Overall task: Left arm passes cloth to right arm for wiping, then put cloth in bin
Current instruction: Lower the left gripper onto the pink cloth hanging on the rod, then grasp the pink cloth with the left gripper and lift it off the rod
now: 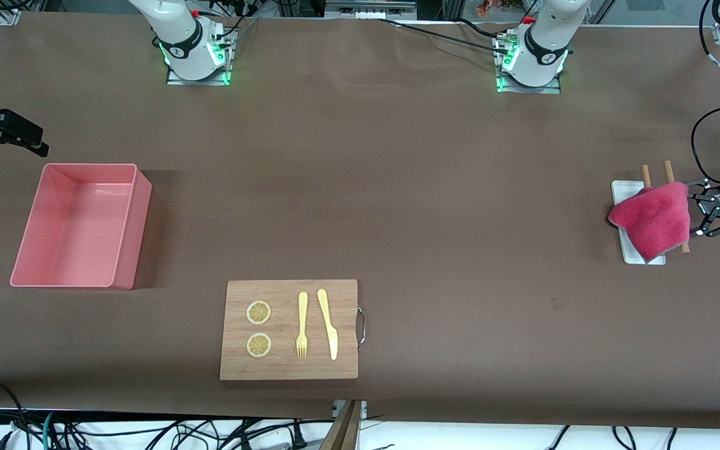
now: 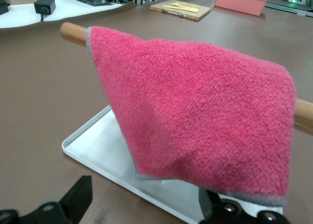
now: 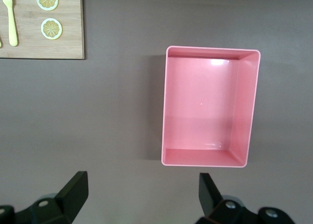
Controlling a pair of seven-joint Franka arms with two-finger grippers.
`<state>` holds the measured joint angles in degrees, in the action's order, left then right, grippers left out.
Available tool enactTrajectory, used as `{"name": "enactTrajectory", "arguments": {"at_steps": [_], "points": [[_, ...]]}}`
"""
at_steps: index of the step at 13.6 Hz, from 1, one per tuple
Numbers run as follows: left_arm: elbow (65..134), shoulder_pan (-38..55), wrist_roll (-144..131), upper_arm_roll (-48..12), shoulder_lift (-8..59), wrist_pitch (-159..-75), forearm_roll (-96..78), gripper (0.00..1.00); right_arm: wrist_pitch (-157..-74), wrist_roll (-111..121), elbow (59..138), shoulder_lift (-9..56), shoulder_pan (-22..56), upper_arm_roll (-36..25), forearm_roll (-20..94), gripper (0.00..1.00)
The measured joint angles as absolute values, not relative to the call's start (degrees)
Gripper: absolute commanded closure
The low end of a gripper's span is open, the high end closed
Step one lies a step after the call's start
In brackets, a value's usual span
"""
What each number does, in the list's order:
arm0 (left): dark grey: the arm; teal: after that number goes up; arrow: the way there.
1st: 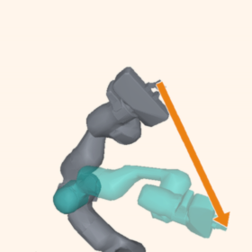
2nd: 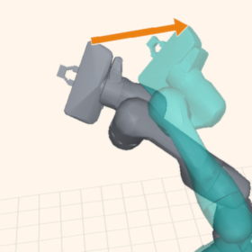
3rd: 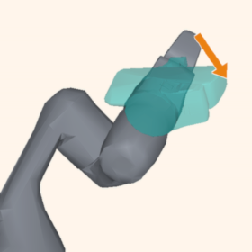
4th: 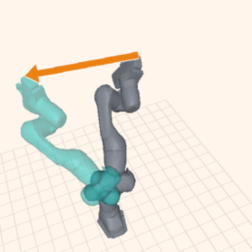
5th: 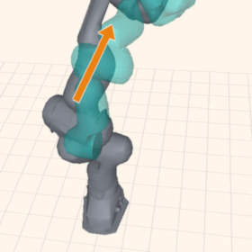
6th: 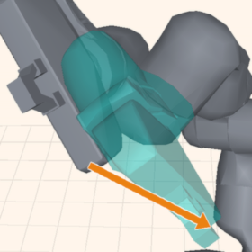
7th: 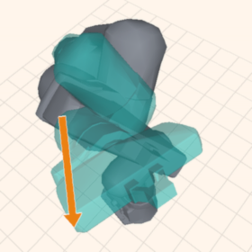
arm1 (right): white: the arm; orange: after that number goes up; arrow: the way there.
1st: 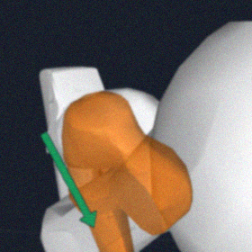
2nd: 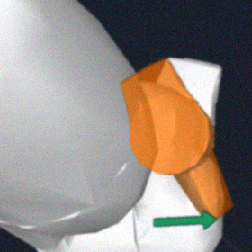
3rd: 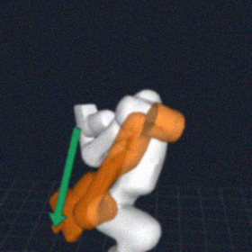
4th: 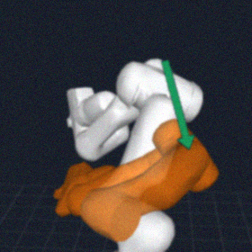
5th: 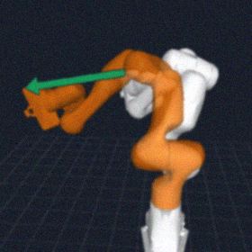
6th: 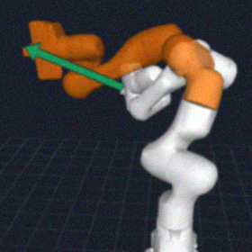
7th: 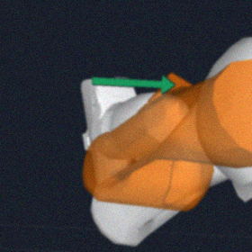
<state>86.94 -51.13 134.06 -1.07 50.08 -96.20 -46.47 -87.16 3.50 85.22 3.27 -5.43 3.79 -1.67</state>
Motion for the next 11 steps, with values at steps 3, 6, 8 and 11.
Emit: {"name": "enactTrajectory", "arguments": {"at_steps": [3, 6, 8, 11], "points": [[86.88, -50.82, 134.06, -1.51, 50.08, -96.08, -46.49, 0.18, -87.39, 3.58, 85.20, 3.27, -5.44, 3.78, -1.67, 0.00], [86.80, -50.56, 134.04, -1.67, 50.08, -96.08, -46.49, 0.20, -87.49, 3.79, 85.21, 3.29, -5.46, 3.75, -1.69, 0.00], [86.77, -50.55, 134.03, -1.67, 50.08, -96.08, -46.49, 0.38, -87.49, 3.85, 85.31, 3.37, -5.54, 3.72, -1.78, 0.00], [86.71, -50.55, 134.02, -1.67, 50.08, -96.08, -46.49, 0.82, -88.74, 3.87, 85.98, 3.76, -5.58, 3.72, -1.79, 0.00]]}}
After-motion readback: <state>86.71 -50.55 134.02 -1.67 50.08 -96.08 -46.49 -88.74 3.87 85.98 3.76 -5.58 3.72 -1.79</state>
